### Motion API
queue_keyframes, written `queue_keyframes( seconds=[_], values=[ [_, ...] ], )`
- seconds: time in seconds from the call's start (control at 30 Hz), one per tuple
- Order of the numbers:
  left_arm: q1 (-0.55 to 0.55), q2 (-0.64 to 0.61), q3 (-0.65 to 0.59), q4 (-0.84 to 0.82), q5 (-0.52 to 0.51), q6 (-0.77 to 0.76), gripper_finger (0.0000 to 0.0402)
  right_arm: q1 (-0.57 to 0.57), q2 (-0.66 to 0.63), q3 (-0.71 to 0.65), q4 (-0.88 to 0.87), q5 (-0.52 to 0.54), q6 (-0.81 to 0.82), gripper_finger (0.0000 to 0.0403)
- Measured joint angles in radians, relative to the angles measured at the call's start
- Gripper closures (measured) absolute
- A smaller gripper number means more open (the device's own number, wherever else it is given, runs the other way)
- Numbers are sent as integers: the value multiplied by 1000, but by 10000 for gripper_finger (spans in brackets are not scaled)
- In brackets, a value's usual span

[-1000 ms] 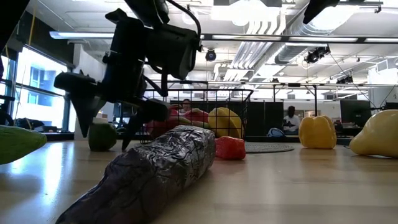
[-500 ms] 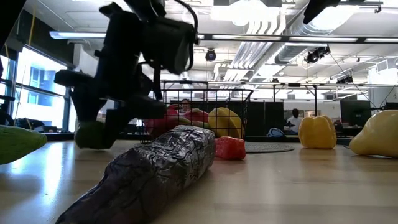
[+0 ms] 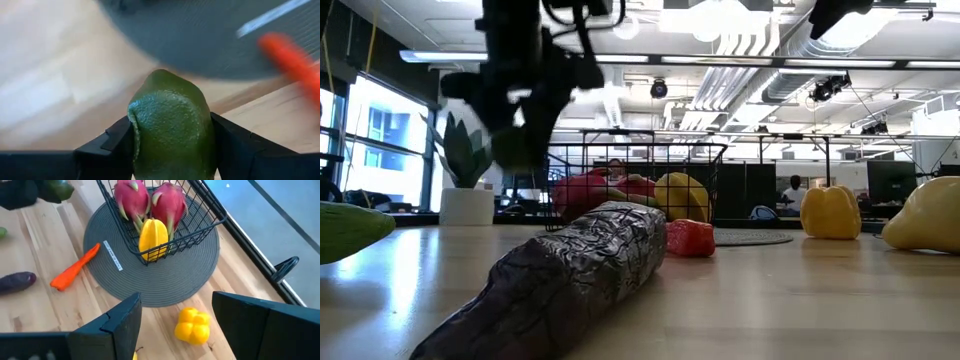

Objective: Build produce basket
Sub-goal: Put the green lime into the black wire basket

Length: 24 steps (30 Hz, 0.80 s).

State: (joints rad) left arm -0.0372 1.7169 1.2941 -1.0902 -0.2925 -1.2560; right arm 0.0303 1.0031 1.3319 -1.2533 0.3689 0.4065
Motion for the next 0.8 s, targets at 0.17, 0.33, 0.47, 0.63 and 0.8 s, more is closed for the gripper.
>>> queue_keyframes(
  seconds=[0.17,0.33,0.47,0.63,0.8],
  values=[
    [52,-98,1,109,-74,121,202,0,0,0,0,0,46,178],
    [129,-153,1,248,-122,316,202,0,7,0,0,1,88,178],
    [192,-163,2,415,-72,497,202,0,20,0,0,2,120,178],
    [274,-159,2,603,38,682,202,0,41,0,2,2,153,178],
    [355,-157,2,695,111,795,202,0,71,0,5,2,155,178]
  ],
)
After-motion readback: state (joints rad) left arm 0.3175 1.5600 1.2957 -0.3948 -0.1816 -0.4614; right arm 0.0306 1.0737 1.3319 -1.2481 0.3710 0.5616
